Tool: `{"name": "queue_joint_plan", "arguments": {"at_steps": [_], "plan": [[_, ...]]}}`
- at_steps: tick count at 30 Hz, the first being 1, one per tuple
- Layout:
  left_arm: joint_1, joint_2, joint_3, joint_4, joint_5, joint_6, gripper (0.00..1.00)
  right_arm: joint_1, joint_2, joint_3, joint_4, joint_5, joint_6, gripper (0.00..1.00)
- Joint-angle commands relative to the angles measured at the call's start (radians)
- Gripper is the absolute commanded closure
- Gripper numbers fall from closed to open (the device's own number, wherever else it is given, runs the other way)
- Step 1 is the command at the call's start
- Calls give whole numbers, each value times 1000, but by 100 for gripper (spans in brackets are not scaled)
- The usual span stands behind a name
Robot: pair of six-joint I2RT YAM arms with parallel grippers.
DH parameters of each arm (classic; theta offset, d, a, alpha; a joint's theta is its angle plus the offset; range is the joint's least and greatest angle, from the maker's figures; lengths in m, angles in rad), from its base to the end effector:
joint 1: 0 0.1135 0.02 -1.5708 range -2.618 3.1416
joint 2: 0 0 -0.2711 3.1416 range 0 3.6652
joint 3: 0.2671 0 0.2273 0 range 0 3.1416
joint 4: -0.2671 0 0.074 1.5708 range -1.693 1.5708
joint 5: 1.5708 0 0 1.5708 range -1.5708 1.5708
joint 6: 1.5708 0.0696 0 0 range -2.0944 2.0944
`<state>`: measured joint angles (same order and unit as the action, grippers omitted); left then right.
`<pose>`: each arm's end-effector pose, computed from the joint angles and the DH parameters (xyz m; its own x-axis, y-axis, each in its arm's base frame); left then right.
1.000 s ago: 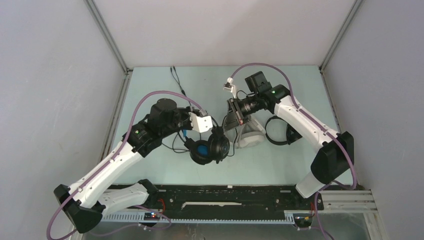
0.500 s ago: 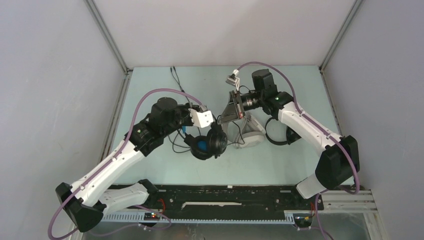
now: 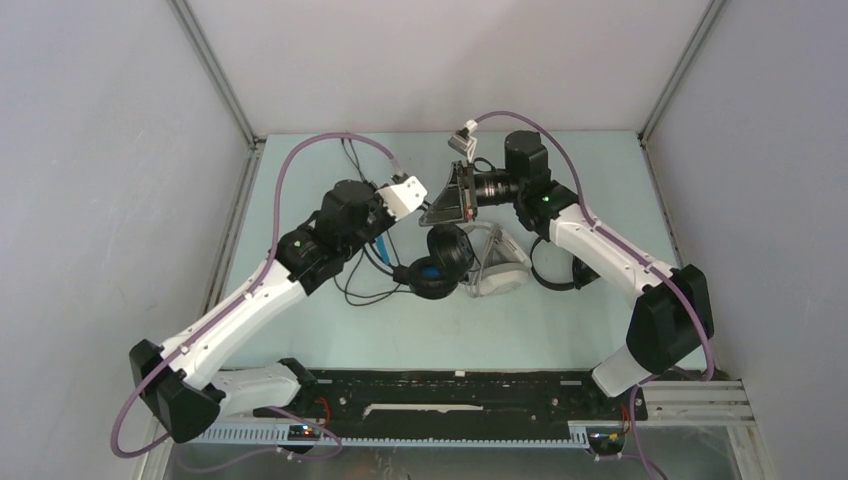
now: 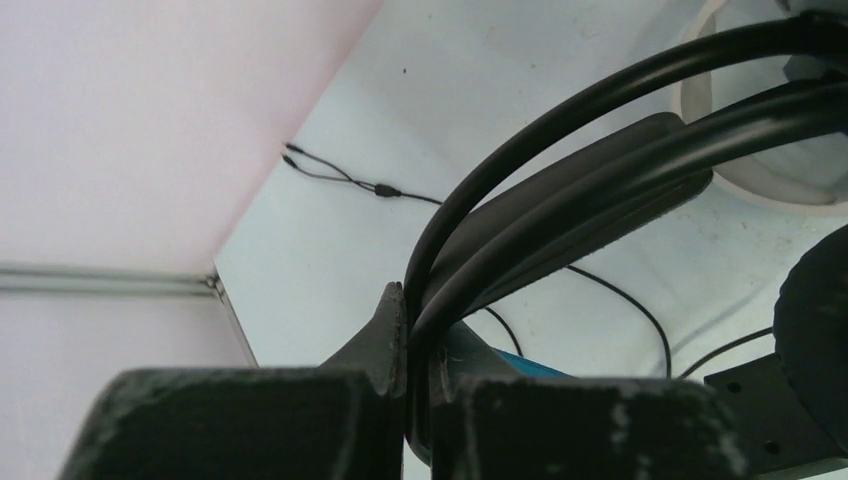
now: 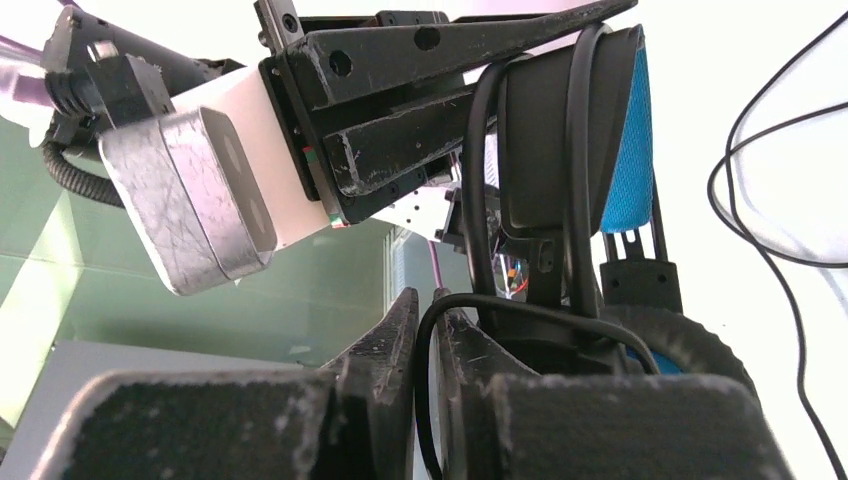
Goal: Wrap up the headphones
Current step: Wrap the headphones cable around the headphones.
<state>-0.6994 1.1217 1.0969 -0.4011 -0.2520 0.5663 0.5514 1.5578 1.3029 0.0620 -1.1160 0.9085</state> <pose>0.2038 -0.1488 0.3538 -0.0255 0.7005 -0.7132 0.5491 0.6060 0.5755 0.2623 0.2347 0.3673 -0.8741 -0.1309 -0.4677 -0.4746 0.0253 0.8799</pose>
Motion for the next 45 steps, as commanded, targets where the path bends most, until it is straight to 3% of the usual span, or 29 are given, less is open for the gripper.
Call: {"name": "queue_joint_plan", "arguments": {"at_steps": [1, 13, 19, 25, 45], "plan": [[11, 57, 98, -84, -125, -160, 100, 32, -18, 17, 175, -25, 74, 89], [28, 125, 202, -164, -138, -314, 100, 44, -26, 20, 229, 86, 70, 82], [43, 159, 246, -216, -171, -412, 100, 75, -40, 68, 43, 173, -99, 80], [94, 163, 285, -249, -169, -551, 100, 94, -29, 68, 7, 173, -150, 77], [212, 98, 294, -253, -303, -675, 100, 147, -2, 73, -56, 206, -322, 71]]}}
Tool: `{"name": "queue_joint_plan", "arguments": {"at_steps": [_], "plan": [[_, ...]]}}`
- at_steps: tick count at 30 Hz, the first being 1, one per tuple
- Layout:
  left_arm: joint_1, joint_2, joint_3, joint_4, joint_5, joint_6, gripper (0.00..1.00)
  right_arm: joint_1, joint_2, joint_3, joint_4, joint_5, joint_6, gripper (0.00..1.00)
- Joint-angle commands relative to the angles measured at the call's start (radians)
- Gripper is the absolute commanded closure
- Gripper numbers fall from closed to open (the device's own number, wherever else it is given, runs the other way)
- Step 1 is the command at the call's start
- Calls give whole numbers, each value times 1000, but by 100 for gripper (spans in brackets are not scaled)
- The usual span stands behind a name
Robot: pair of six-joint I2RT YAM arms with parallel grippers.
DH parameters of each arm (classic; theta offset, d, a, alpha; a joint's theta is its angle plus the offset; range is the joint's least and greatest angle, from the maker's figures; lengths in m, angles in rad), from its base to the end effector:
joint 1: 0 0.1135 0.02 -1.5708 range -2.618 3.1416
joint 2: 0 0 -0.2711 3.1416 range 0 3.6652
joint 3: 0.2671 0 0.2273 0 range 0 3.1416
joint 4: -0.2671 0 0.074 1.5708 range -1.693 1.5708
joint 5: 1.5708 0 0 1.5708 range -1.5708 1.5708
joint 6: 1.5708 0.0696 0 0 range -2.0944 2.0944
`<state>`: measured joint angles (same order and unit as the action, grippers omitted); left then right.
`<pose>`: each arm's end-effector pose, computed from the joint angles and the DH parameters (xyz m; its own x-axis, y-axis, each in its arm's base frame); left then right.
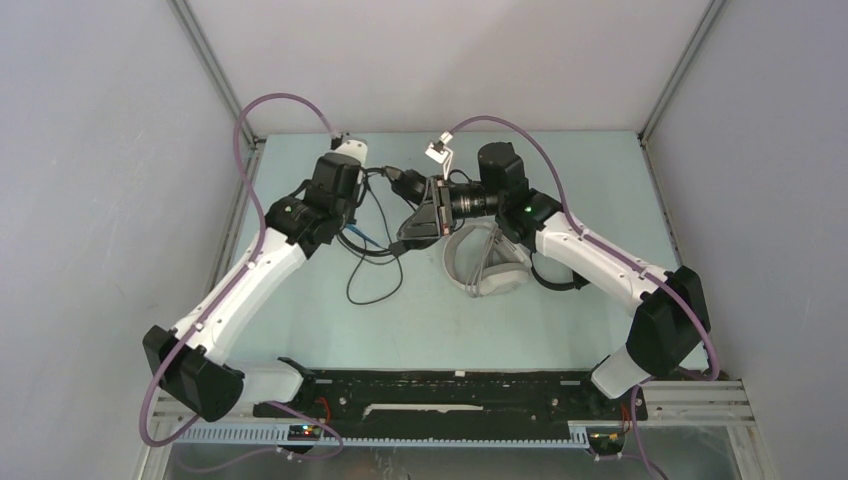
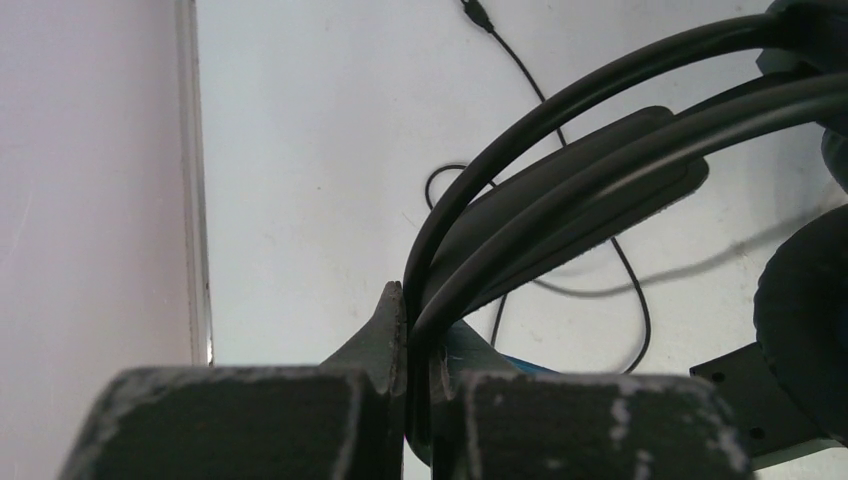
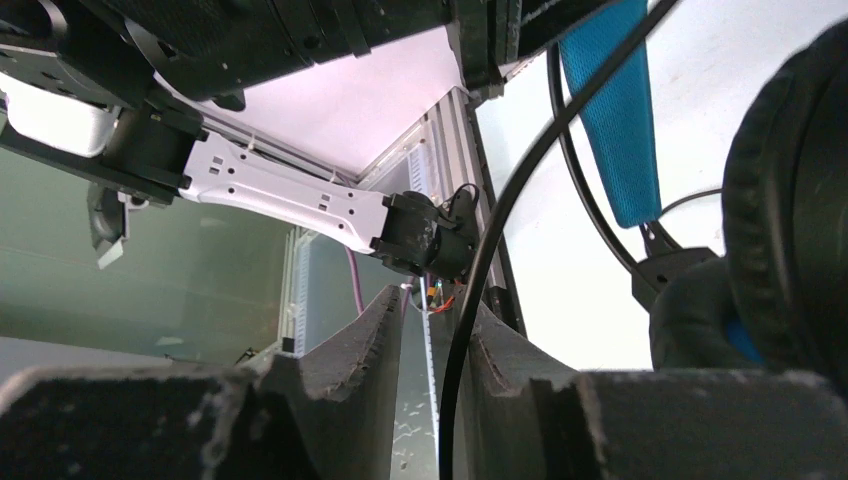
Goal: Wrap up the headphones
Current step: Wrap the headphones cable around the headphones.
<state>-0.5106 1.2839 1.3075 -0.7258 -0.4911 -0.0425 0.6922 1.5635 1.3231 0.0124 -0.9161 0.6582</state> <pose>0.2467 -0.1006 0.3512 -0.5680 0.2752 -0.7757 0.0928 0.9578 0.2719 0.2408 0.2714 0.3644 -0.7393 -0.1290 -0.6609 -0.6716 0.0690 0.7377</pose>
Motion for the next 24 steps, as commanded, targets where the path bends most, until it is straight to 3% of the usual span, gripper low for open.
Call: {"name": "queue_joint_plan", "arguments": {"at_steps": [1, 10, 17, 24], "plan": [[25, -69, 83, 76, -68, -64, 100, 7, -4, 61, -8, 7, -84, 71], [49, -94, 75, 134, -77, -105, 100, 31, 42, 76, -40, 23, -120, 70], [86, -119, 93, 132, -3, -200, 100, 84, 31, 52, -58, 231, -319, 72], [127, -110, 176, 10, -4, -218, 100, 125, -116, -197, 252, 406, -420, 63]]}}
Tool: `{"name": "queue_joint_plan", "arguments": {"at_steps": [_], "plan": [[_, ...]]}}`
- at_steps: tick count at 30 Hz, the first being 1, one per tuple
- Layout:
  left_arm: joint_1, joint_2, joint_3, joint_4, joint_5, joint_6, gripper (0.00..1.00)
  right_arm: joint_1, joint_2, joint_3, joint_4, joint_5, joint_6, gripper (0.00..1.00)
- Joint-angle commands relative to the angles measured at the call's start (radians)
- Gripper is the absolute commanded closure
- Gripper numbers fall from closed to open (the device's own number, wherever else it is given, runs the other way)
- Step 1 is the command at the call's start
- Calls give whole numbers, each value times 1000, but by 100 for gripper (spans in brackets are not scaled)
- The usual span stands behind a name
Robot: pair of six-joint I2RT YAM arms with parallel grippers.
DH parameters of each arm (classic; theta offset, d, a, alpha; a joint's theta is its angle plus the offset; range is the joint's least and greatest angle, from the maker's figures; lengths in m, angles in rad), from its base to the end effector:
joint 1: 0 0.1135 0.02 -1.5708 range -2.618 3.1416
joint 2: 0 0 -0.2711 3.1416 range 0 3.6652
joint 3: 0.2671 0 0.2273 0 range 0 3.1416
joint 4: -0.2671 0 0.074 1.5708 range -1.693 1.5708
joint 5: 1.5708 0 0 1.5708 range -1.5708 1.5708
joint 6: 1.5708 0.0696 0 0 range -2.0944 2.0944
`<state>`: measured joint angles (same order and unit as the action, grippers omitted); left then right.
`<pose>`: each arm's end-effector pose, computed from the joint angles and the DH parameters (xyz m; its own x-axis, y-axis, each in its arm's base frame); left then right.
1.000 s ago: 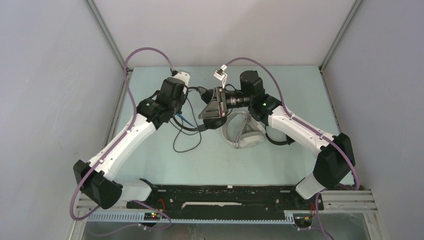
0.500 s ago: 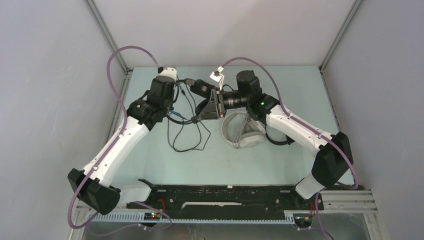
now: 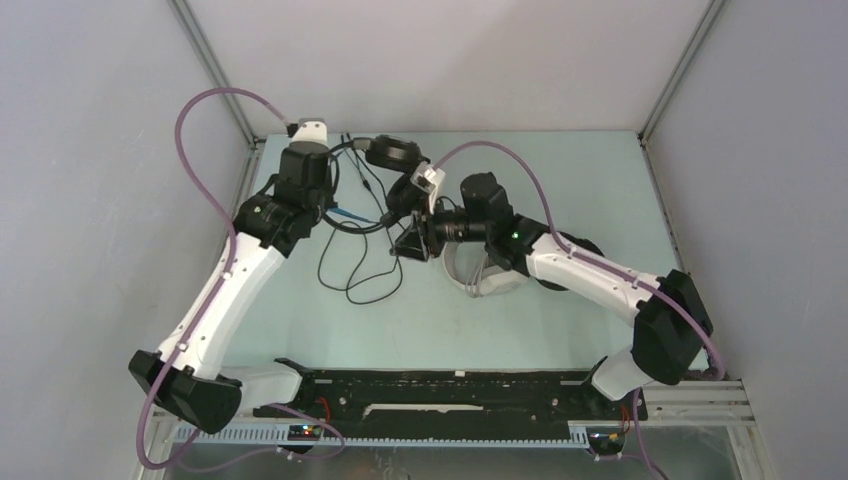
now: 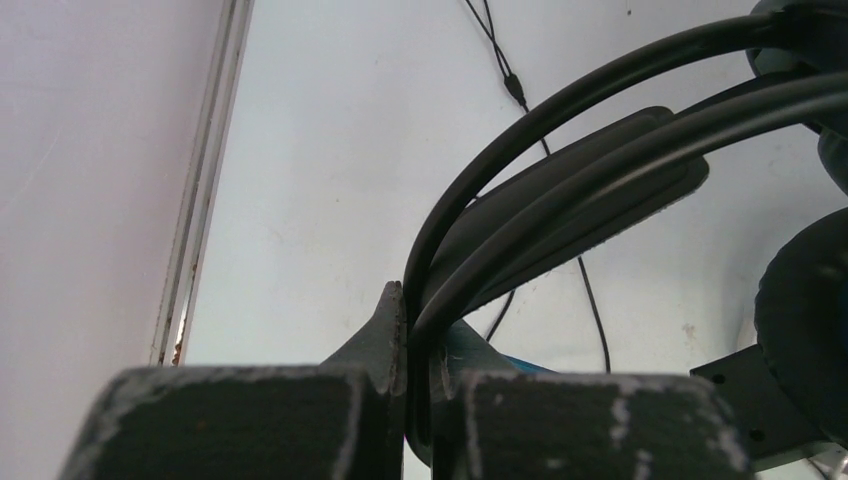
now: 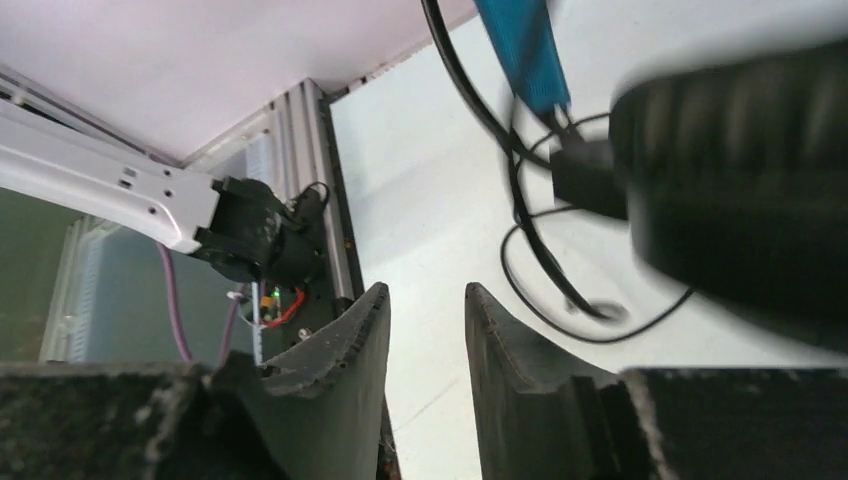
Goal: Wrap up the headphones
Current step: Wrap the headphones cable around the headphones.
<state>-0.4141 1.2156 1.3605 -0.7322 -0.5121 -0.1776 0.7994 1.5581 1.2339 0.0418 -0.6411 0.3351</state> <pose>0.2390 -0.0678 0.3841 -0.4953 0.0495 -0.8673 -0.1119 0.9864 0.1202 0.2268 0.2929 0.3354 -0.5041 -0.1403 -0.8522 -0.8569 0.2045 0.4732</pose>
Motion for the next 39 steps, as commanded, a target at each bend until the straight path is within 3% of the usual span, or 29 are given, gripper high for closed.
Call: {"name": "queue_joint_plan", "arguments": {"at_steps": [1, 10, 25, 39], "plan": [[41, -45, 132, -3, 27, -90, 100, 19, -140, -144, 272, 155, -97, 58], [70, -64, 214, -52, 166, -121, 100, 29, -228, -468, 750, 307, -177, 31], [70, -41, 313, -113, 235, -156, 100, 101, 108, -473, 1367, 309, -134, 21], [70, -45, 312, -110, 243, -160, 100, 170, 323, -282, 1396, 273, -66, 24]]}}
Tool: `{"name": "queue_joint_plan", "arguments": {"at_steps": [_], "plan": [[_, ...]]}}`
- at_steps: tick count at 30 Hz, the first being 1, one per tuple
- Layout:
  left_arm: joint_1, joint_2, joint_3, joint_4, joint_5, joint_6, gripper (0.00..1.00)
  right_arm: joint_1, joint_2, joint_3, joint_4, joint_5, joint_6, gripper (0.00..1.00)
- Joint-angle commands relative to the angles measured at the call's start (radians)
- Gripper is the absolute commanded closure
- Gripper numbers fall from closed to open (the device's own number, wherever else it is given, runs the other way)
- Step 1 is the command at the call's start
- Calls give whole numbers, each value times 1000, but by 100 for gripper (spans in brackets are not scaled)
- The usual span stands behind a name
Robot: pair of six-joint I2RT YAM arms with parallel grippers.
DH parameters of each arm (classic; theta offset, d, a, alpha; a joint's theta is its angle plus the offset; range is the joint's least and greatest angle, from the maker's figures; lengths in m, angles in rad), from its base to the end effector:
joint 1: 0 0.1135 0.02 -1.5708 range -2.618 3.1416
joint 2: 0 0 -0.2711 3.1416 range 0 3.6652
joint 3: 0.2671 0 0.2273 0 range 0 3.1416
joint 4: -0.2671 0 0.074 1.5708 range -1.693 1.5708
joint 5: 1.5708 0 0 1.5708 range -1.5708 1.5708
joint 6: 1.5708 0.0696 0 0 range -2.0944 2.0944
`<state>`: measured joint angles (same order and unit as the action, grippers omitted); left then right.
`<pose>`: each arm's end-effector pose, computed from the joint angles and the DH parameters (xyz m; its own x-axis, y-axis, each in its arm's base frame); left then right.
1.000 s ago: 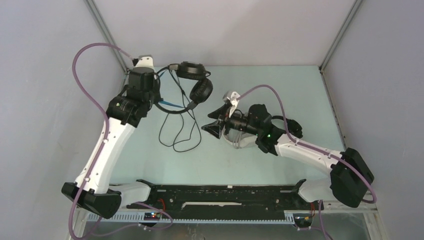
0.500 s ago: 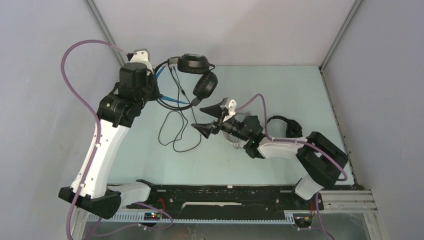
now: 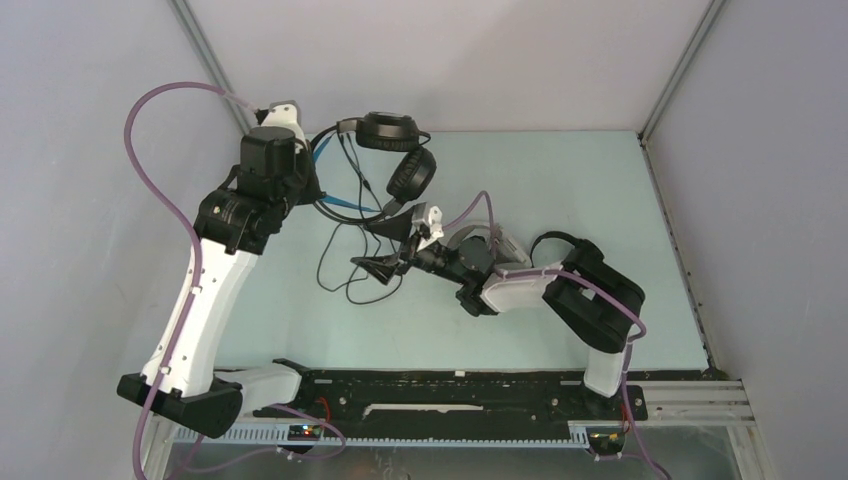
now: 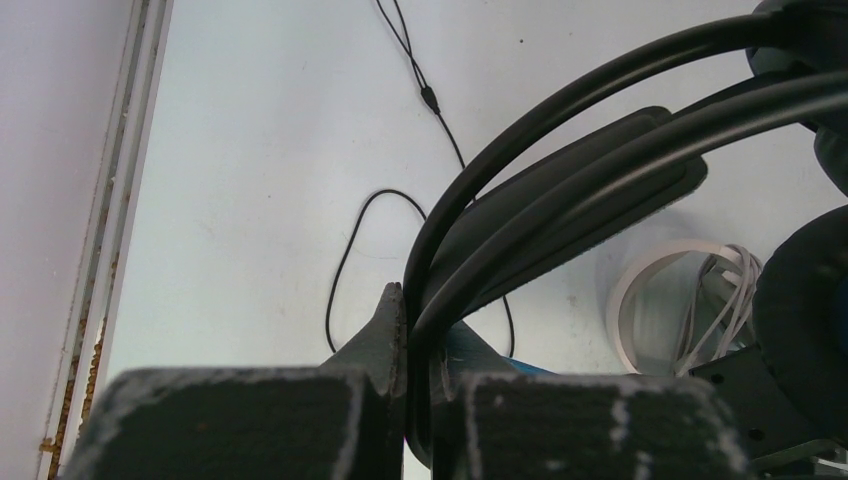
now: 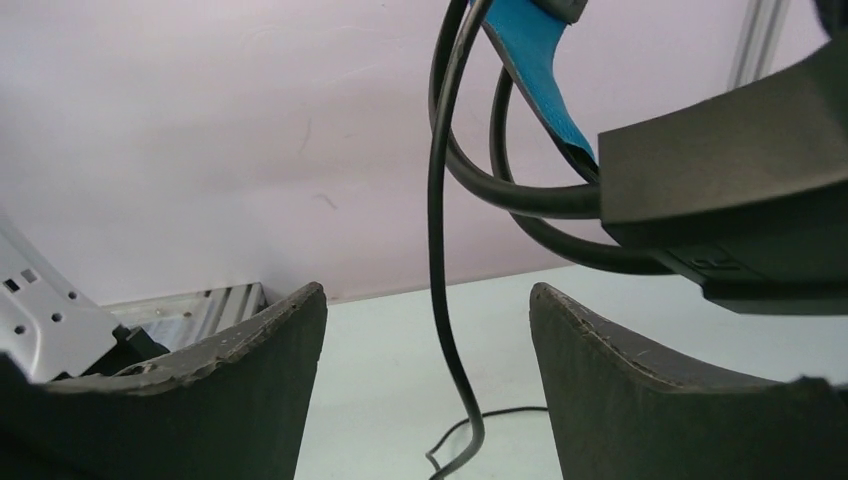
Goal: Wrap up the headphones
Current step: Wrap the headphones cable around the headphones.
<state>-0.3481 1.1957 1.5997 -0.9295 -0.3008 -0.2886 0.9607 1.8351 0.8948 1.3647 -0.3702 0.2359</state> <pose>0.2140 -0.0557 0.4366 -0.4762 -0.1164 -0.8716 -0.0528 0.9932 -0.1037 0.2057 0.3382 0.2907 0.0067 0.3898 -0.9209 -0.9817 0.1777 0.0681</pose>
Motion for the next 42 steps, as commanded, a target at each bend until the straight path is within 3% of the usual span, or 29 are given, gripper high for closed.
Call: {"name": "queue_joint_plan", "arguments": {"at_steps": [1, 9, 19, 21, 24, 26, 32, 42], "plan": [[4, -27, 72, 88, 34, -49, 100, 9, 59, 62, 81, 5, 44, 25], [4, -23, 95, 91, 45, -54, 100, 9, 116, 72, 112, 0, 101, 40], [6, -12, 116, 103, 91, -83, 100, 16, 184, 95, 126, 10, 182, 46], [9, -9, 122, 102, 98, -83, 100, 22, 195, 100, 127, -3, 197, 57], [25, -14, 124, 96, 116, -84, 100, 22, 188, 72, 126, 22, 206, 90], [47, -18, 124, 88, 124, -81, 100, 15, 159, 28, 127, 36, 176, 100], [148, -30, 135, 70, 187, -64, 100, -63, 56, -130, 132, 66, 193, 100], [173, -21, 169, 21, 225, -50, 100, -114, 13, -216, 132, 150, 162, 100]]}}
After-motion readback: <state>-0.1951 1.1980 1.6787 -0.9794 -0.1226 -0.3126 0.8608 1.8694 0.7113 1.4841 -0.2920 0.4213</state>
